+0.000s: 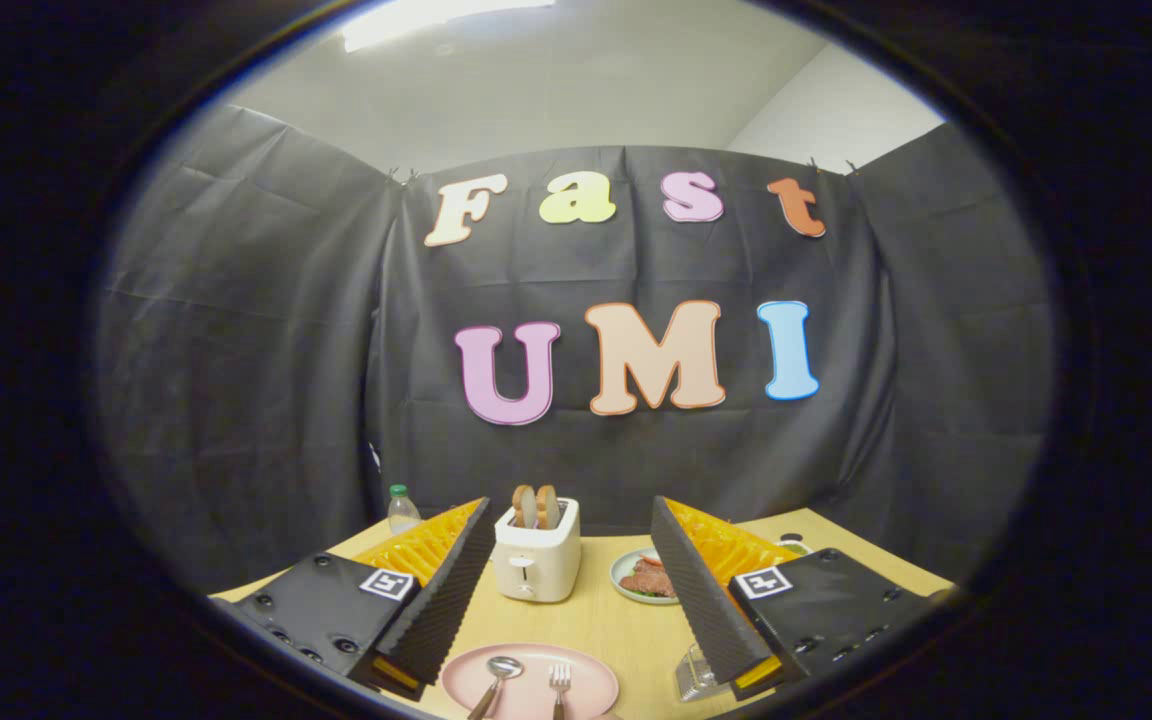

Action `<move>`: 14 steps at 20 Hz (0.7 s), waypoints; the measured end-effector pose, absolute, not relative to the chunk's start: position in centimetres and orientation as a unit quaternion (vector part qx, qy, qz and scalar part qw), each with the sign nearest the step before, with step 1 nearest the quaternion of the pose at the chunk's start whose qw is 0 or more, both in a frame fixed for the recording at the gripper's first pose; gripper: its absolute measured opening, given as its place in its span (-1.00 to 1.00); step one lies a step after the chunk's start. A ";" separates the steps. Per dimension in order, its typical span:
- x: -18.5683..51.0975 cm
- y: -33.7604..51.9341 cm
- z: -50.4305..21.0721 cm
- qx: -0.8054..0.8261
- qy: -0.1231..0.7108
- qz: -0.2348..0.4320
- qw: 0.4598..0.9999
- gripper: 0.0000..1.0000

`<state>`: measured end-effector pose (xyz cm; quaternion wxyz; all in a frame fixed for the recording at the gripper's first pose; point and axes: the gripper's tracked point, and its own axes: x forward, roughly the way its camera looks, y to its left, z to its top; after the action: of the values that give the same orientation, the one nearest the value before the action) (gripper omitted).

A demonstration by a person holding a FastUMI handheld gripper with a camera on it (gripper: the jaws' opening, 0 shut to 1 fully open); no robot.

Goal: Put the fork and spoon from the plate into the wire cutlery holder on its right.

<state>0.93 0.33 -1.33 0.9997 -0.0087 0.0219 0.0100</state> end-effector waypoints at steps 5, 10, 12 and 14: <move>1.1 0.4 -1.8 -0.013 0.028 0.013 0.999 0.99; 1.6 0.6 -3.8 -0.019 0.054 0.020 0.998 0.99; 1.8 0.8 -5.8 -0.027 0.082 0.023 0.996 0.99; 1.9 1.2 -7.7 -0.032 0.107 0.032 0.993 0.99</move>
<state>1.87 1.22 -7.69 0.9933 -0.0324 0.1066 0.0319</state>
